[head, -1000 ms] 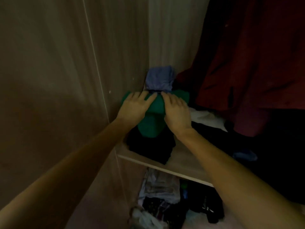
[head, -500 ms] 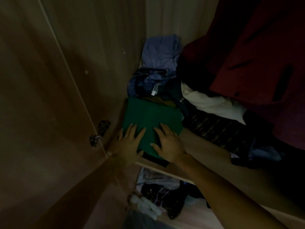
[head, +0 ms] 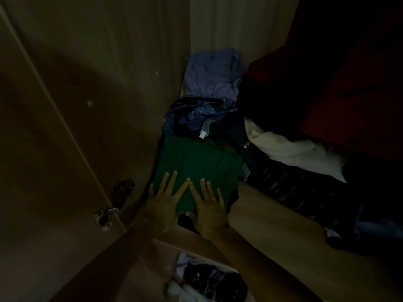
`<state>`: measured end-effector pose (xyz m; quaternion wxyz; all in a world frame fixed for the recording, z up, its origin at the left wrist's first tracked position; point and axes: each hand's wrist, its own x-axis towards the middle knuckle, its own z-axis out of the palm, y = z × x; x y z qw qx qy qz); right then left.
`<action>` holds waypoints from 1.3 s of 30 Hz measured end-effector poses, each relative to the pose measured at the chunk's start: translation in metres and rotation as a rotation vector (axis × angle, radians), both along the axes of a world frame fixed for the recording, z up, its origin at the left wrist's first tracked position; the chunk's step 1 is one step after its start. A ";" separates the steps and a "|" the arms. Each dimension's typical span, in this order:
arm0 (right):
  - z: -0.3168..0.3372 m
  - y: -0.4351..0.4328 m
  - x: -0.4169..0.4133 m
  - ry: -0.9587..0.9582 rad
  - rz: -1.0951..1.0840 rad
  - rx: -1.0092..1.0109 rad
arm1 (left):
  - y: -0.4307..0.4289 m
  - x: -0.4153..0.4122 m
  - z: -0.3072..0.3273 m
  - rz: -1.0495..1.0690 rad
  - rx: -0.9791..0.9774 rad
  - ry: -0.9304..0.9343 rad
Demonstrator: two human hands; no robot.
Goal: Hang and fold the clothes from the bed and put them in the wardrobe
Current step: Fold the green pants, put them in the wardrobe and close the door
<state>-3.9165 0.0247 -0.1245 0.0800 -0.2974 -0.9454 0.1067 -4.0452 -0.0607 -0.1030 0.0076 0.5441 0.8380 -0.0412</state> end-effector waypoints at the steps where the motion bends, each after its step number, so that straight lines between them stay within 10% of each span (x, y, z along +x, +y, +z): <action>1: -0.001 0.001 -0.002 -0.008 -0.007 -0.009 | 0.003 -0.002 0.000 0.011 -0.023 -0.009; 20: 0.020 0.001 0.034 -0.088 -0.011 -0.085 | 0.000 0.033 0.040 0.143 -0.064 -0.220; 39: 0.177 -0.164 0.148 0.410 -0.108 0.112 | -0.194 0.151 0.169 -0.153 0.473 0.038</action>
